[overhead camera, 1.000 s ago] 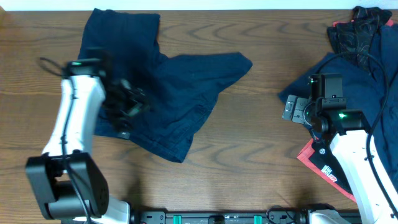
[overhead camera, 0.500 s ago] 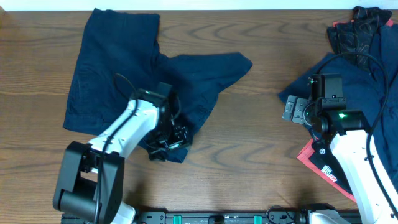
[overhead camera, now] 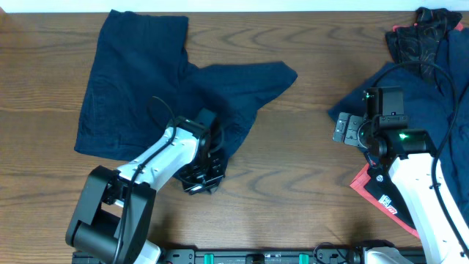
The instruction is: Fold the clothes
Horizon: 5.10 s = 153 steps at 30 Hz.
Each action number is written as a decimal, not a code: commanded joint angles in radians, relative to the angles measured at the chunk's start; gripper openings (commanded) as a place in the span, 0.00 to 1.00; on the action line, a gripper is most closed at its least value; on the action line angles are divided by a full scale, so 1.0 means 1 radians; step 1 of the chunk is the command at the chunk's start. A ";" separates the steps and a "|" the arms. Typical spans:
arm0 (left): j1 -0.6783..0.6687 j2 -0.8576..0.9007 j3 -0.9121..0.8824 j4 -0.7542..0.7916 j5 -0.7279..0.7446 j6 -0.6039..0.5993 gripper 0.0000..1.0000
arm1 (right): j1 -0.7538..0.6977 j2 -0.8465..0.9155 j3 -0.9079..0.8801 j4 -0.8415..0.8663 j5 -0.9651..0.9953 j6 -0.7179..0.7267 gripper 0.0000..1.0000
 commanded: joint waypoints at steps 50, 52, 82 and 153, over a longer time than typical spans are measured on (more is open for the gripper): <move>0.125 -0.152 -0.006 -0.011 -0.060 0.024 0.10 | 0.069 0.880 0.152 1.151 -0.524 0.461 0.01; 0.125 -0.152 -0.006 -0.011 -0.056 0.021 0.10 | 0.047 0.872 0.152 1.122 -0.567 0.441 0.01; -0.229 -0.152 -0.030 0.206 0.114 -0.382 0.44 | -0.062 0.374 0.152 0.151 -0.093 -0.028 0.01; 0.326 -0.018 -0.198 0.287 0.520 0.084 0.44 | 0.009 0.342 0.152 0.041 -0.186 -0.005 0.01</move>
